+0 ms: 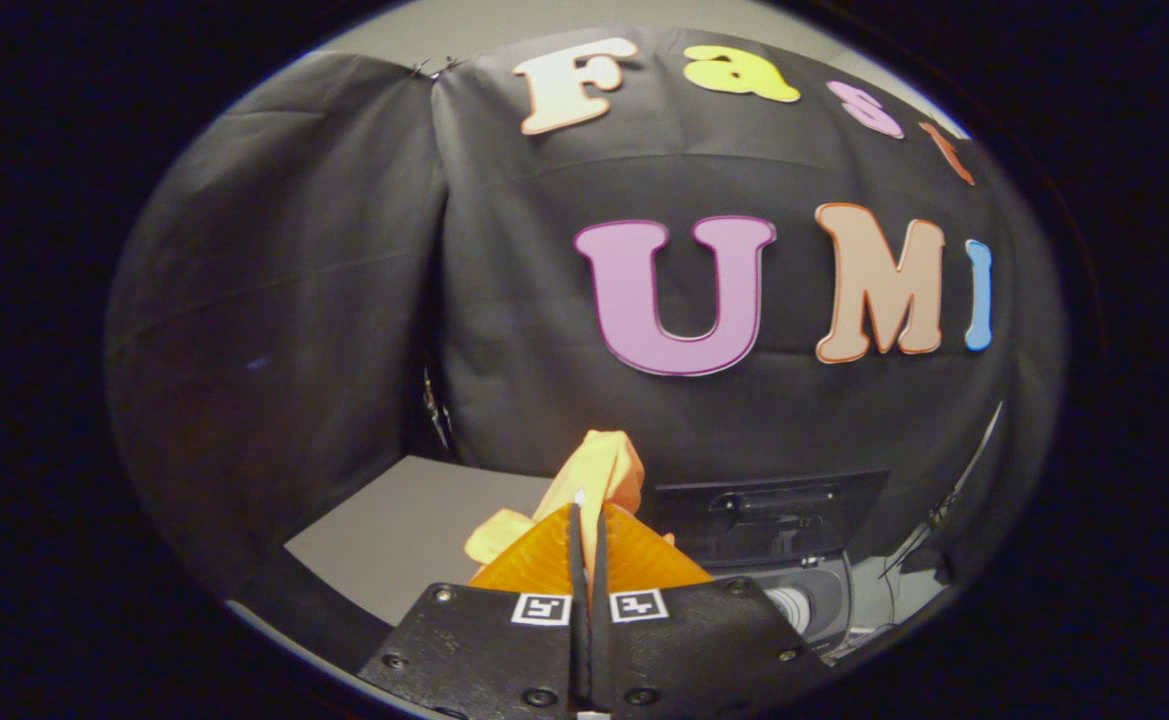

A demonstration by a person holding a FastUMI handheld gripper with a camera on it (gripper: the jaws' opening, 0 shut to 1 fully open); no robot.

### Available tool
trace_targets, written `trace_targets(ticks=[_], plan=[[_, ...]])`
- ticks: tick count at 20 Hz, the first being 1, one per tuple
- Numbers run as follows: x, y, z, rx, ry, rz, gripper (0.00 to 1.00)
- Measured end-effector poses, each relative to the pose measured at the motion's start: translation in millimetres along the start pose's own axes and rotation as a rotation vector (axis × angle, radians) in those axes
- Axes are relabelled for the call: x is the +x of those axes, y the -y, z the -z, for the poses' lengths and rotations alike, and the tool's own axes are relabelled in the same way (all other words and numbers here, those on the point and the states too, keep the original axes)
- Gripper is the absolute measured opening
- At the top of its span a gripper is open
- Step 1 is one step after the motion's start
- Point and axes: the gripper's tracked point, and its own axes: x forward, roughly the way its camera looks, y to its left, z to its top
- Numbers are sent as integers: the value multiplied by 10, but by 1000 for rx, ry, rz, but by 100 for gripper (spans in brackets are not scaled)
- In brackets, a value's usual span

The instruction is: Put the clothes into the washing machine and then close the washing machine lid.

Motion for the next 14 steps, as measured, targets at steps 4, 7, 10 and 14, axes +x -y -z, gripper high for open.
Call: trace_targets(ticks=[4, 7, 10, 14], plan=[[-37, 648, -48, 20, 21, 96, 0], [24, 952, 76, 40, 9, 129, 0], [158, 1296, 318, 16, -23, 185, 0], [475, 1652, 961, 61, -98, 232, 0]])
